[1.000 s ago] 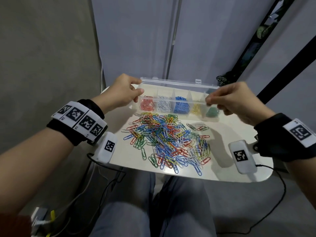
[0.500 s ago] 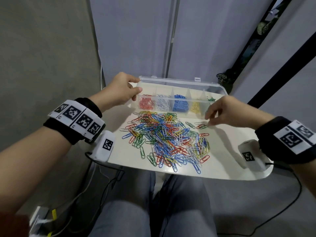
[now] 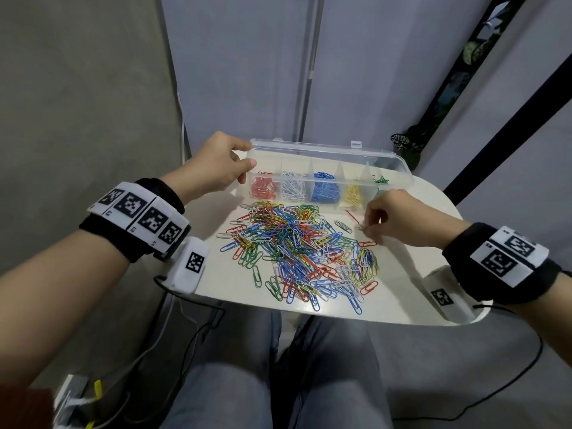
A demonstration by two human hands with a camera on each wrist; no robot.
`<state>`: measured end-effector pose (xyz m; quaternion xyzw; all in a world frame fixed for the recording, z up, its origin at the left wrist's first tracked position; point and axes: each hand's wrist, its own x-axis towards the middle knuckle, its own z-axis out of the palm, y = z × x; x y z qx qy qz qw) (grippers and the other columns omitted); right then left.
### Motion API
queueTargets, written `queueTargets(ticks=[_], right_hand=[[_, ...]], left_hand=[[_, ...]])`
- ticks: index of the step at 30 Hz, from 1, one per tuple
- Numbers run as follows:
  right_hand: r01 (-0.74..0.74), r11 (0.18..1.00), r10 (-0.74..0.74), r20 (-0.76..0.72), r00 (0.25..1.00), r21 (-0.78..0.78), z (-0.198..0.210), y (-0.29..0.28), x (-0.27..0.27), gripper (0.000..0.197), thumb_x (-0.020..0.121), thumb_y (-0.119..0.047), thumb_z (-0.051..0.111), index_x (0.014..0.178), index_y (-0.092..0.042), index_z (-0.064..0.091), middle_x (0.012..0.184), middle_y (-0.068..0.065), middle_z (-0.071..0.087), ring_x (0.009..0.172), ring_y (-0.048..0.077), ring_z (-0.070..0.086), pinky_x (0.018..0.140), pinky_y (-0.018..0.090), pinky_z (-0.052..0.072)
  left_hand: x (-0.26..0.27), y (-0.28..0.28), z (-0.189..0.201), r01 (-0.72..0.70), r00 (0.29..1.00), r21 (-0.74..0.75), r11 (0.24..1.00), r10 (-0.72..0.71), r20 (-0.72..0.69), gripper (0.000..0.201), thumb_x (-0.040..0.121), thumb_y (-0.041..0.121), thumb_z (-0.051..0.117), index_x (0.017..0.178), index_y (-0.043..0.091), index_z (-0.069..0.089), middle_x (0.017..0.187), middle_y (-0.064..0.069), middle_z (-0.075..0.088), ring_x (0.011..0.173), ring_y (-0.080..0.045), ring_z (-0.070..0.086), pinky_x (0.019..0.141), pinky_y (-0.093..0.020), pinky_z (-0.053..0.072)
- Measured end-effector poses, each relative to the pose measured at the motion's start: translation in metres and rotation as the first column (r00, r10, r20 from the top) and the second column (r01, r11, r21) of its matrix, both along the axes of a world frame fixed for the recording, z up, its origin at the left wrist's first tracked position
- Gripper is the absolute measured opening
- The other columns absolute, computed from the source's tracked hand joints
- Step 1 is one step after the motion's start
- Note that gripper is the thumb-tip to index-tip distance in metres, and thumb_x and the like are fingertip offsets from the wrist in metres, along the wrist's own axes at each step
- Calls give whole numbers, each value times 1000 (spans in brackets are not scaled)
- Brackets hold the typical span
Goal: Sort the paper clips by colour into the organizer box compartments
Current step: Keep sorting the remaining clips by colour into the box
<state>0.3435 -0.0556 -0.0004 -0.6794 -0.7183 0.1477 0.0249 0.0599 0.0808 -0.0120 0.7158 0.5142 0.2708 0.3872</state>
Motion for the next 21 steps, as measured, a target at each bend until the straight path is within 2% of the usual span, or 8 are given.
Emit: queueTargets(ticks=[2,5,9,12,14,16,19,21], right_hand=[[11,996,-2,-103,995,87,12,-2,0,14,76,0,75,69,-10,68,63,-7,60,55,2,50,56,9,38],[106,977,-56,-260,964,182,36,0,5,12,78,4,73,81,-7,74,61,-5,62,49,0,50,51,6,36],[266,915,-182,-278,943,304,49,10,19,7,80,0,74,82,-7,74,53,-8,57,44,0,47,44,6,32],[351,868,-252,-296,921,351,47,18,27,10,81,-6,74,91,-3,75,63,4,58,43,1,48,41,7,31],[333,857,-232,-282,931,393,44,19,25,15,79,-9,77,93,-5,75,72,6,63,49,3,48,47,7,34],[267,880,-156,-292,944,392,39,18,11,8,77,-7,77,85,-5,75,70,1,65,51,0,49,51,8,36],[104,968,-50,-233,971,230,20,14,-16,5,75,-3,77,73,-6,75,71,2,71,53,-1,53,55,8,41],[42,990,-22,-145,989,136,3,15,-27,6,76,-8,79,74,-12,74,73,1,70,58,2,56,59,14,44]], left_hand=[[0,0,0,2,1000,0,1000,-2,-1,47,96,19,60,140,7,48,58,-3,61,55,-21,40,47,-24,36],[0,0,-1,3,1000,-4,1000,-3,2,47,96,19,60,139,6,48,58,-3,61,58,-22,41,47,-24,36],[0,0,0,5,1000,-1,1000,-5,1,47,95,18,60,139,7,48,59,-4,62,58,-22,42,48,-24,36],[0,1,-1,6,1000,0,1000,-6,4,46,95,17,60,139,6,49,58,-3,61,57,-22,40,47,-24,35],[0,1,-1,7,1000,-4,1000,-7,6,47,95,17,60,139,6,49,57,-3,60,57,-22,40,46,-24,35],[0,1,0,4,1000,-10,1000,-4,6,47,95,17,60,139,6,48,57,-3,60,56,-21,40,45,-23,35],[0,2,-1,4,1000,-9,1000,-4,9,47,95,17,60,139,6,48,59,-4,61,55,-20,39,45,-23,34],[0,2,0,1,1000,-10,1000,-1,8,47,95,17,60,140,7,48,60,-4,61,56,-20,40,46,-23,35]])
